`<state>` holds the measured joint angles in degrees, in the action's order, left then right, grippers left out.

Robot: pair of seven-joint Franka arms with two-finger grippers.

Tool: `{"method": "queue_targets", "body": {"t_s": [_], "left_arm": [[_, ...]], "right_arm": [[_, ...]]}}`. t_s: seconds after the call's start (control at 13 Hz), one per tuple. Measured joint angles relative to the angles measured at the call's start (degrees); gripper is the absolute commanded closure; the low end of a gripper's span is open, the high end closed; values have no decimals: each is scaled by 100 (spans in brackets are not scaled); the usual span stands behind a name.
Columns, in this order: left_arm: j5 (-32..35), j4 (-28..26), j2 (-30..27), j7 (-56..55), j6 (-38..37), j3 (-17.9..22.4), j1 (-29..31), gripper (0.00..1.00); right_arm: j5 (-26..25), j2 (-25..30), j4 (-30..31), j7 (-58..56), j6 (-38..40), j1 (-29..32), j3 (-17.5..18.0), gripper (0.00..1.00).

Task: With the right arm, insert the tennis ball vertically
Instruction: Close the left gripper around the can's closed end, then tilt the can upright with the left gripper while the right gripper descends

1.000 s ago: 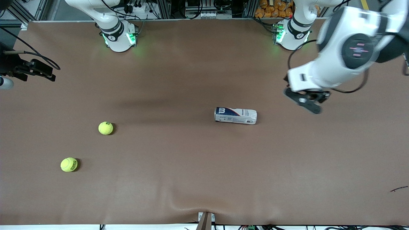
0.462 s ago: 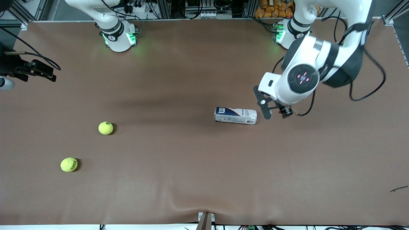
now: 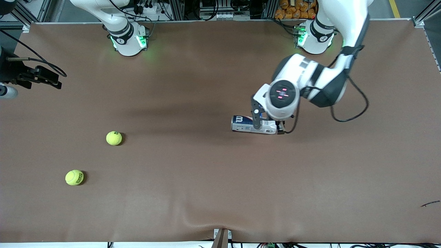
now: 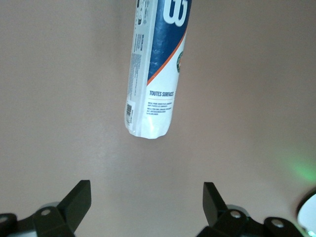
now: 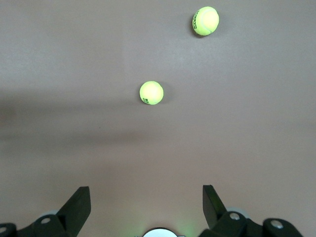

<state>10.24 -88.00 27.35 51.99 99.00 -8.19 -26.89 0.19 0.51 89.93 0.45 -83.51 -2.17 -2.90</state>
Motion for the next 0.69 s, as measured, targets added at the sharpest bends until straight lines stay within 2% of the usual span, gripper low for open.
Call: {"method": "queue_targets", "body": {"t_s": [0.31, 0.69], "left_arm": [[408, 21, 383, -594, 442, -11, -502, 0], [414, 27, 761, -581, 996, 14, -484, 0]], "right_arm": [[-7, -211, 6, 1, -276, 1, -13, 0], [-7, -438, 7, 316, -401, 1, -27, 0]]}}
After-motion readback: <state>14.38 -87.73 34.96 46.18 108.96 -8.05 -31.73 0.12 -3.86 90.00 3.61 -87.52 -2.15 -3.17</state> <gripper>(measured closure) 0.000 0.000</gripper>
